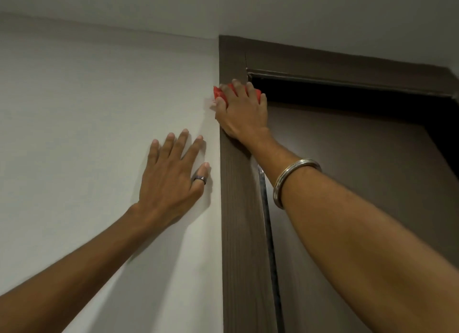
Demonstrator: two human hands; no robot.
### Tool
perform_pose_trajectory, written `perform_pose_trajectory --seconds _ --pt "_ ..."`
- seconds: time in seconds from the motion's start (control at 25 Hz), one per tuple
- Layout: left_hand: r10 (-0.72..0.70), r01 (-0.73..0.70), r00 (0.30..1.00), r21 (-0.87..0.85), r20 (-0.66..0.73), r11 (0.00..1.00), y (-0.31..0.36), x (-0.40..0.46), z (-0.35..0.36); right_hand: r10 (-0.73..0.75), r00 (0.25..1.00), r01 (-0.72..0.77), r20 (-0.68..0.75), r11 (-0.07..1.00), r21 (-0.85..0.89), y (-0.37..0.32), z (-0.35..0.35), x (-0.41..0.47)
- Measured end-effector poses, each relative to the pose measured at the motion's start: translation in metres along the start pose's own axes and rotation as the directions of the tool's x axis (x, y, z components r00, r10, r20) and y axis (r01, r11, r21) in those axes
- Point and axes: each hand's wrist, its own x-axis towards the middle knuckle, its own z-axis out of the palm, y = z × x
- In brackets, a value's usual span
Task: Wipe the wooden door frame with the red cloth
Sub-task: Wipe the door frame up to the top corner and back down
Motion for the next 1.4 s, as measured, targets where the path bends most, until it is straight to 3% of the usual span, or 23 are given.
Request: perform_pose_trajectory --seconds 0.36,0.56,0.84,1.16,1.24,1.32,1.4 --pt "-0.032 0.032 0.999 -0.053 0.006 0.998 0.005 -0.09 -0.001 0.041 0.999 -0.041 0.007 0.999 0.022 -0.011 0.004 -0.1" --pt "-0.014 0.016 0.999 -0.056 0.033 0.998 0.019 -0.182 0.004 0.07 0.997 -0.072 0.045 0.996 0.043 -0.024 0.003 -0.224" --pt "-0.009 0.017 0.985 -0.047 0.171 0.999 0.049 -0.339 0.005 0.105 0.979 -0.109 0.177 0.994 0.012 -0.045 -0.011 -0.416" --pt "-0.037 0.044 0.956 -0.02 0.292 0.999 0.075 -0.429 0.005 0.048 0.937 -0.048 0.345 0.999 -0.009 -0.053 -0.022 -0.566" --pt "-0.028 0.037 0.943 -0.019 0.333 0.999 0.073 -0.444 0.0 -0.053 0.929 0.044 0.367 0.999 0.033 -0.046 -0.027 -0.602" --pt "0.011 -0.002 0.932 -0.025 0.363 1.0 0.068 -0.451 -0.006 -0.243 0.895 0.233 0.374 0.97 0.071 -0.026 -0.031 -0.632" --pt "0.041 -0.037 0.926 -0.017 0.375 0.999 0.066 -0.449 -0.012 -0.206 0.906 0.183 0.37 0.978 0.098 -0.024 -0.029 -0.65"
